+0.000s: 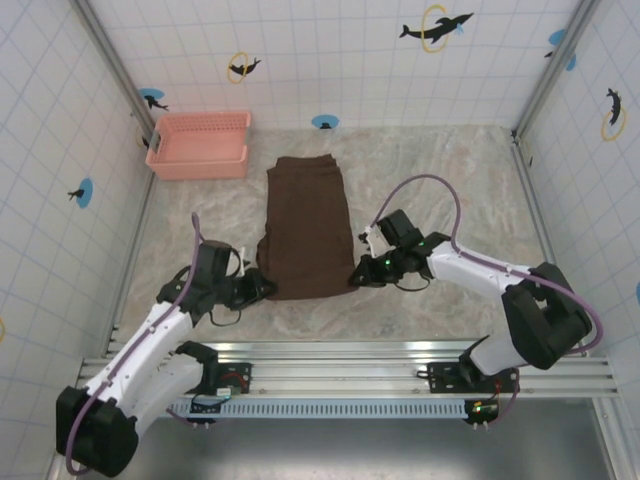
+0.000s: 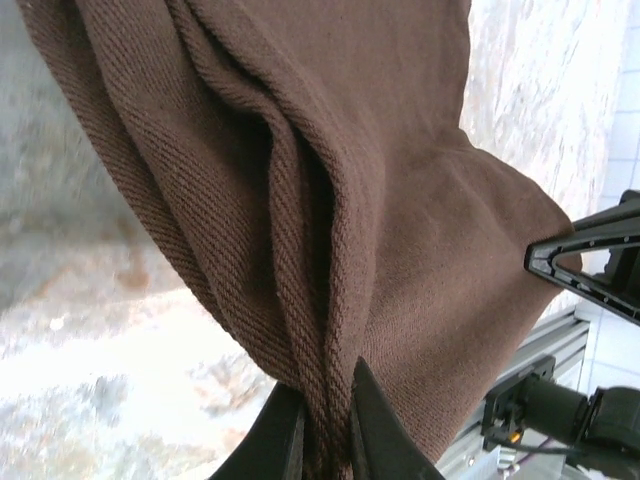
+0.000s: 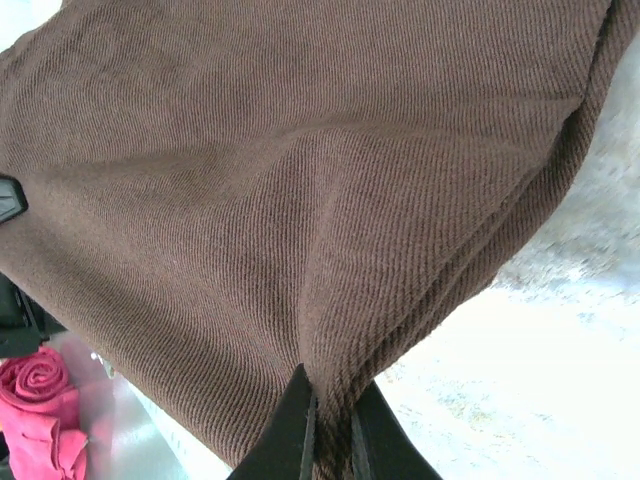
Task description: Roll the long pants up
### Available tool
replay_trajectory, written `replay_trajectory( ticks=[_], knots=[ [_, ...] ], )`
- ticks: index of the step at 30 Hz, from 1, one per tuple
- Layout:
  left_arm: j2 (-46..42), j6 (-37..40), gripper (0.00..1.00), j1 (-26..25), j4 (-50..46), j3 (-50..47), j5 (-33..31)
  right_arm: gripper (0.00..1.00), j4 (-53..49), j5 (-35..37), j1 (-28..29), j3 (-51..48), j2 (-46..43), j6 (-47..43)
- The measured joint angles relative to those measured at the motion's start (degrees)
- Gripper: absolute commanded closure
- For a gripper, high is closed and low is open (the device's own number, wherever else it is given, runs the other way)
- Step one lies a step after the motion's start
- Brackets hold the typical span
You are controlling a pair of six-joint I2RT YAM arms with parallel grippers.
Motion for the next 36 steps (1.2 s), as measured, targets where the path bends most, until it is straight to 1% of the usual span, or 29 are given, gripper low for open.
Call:
replay_trajectory(
  ticks=[2,3,4,6,7,8,9,10,12,14,16,17,20,22,23,27,29,31,33,36],
  knots=[
    [-4.39,-0.98,0.85,0.0,-1.33,-2.12,0.44,1.0,0.63,-0.74,0.66,-0.94,-0.46,0.5],
    [-6.27,-1.44,0.85,0.0,-1.99,-2.75,0.5,1.0,0.79,-0.92,0.81,-1.07,-0.68,0.57],
    [-8.26,-1.86,0.78,0.0,-3.21,-3.19,0.48,1.0,0.85,-0.79,0.85,-1.09,-0.87,0.63],
    [-11.58,-2.71,0.54,0.68,-8.0,-3.69,-3.43,1.0,-1.4,3.91,0.17,-1.36,-1.11,0.22],
    [-13.07,-2.82,0.43,1.88,-10.58,-4.17,-5.88,1.0,-3.91,6.71,-1.03,-2.08,-1.11,0.04],
    [-14.03,-3.08,0.27,2.38,-13.07,-4.76,-7.61,1.0,-6.27,9.44,-2.01,-2.84,-1.05,-0.11],
    [-14.4,-3.32,0.2,2.49,-14.84,-5.18,-8.79,1.0,-8.04,11.28,-2.36,-3.32,-1.03,-0.24],
    [-14.64,-3.63,0.18,2.58,-16.5,-5.55,-9.75,0.96,-9.9,13.35,-2.27,-3.61,-1.03,-0.39],
    [-14.75,-4.39,0.07,2.6,-19.19,-5.68,-11.23,0.71,-11.76,15.85,-1.42,-3.58,-1.07,-1.05],
    [-14.78,-5.07,0.05,2.69,-20.44,-5.66,-12.28,0.61,-13.64,18.18,-0.22,-3.58,-1.29,-2.01],
    [-14.97,-5.44,0.03,2.69,-21.29,-5.55,-13.16,0.42,-15.37,19.58,0.81,-3.43,-1.9,-2.93],
    [-15.1,-5.66,0.03,2.69,-21.77,-5.27,-13.68,0.36,-16.68,20.24,1.22,-3.1,-2.34,-3.78],
    [-14.84,-6.25,0.03,2.69,-21.66,-3.85,-14.34,0.31,-20.44,22.88,2.01,-1.14,-3.5,-5.25],
    [-13.55,-6.6,0.03,2.69,-20.7,-2.71,-14.56,0.23,-23.19,25.44,2.34,0.55,-4.83,-6.19],
    [-12.35,-6.8,0.03,2.69,-19.63,-2.12,-14.71,0.2,-24.7,26.93,2.38,1.57,-6.03,-6.64],
    [-4.94,-7.63,0.03,2.69,-11.63,-0.37,-14.75,0.19,-28.65,32.37,2.21,7.34,-11.32,-8.44],
    [1.64,-8.59,0.03,2.69,-5.27,0.9,-14.73,0.19,-29.27,33.9,1.62,11.43,-12.09,-9.55],
    [10.36,-9.09,0.03,2.69,1.11,3.67,-14.4,0.19,-29.44,34.64,0.81,14.56,-11.23,-10.51],
    [20.37,-9.49,0.03,2.69,6.58,8.61,-13.88,0.19,-29.59,35.08,0.02,17.09,-9.33,-11.43],
    [34.07,-9.29,0.03,2.69,12.9,19.54,-13.14,0.19,-29.79,35.36,-0.63,19.06,-6.4,-12.44]
  ],
)
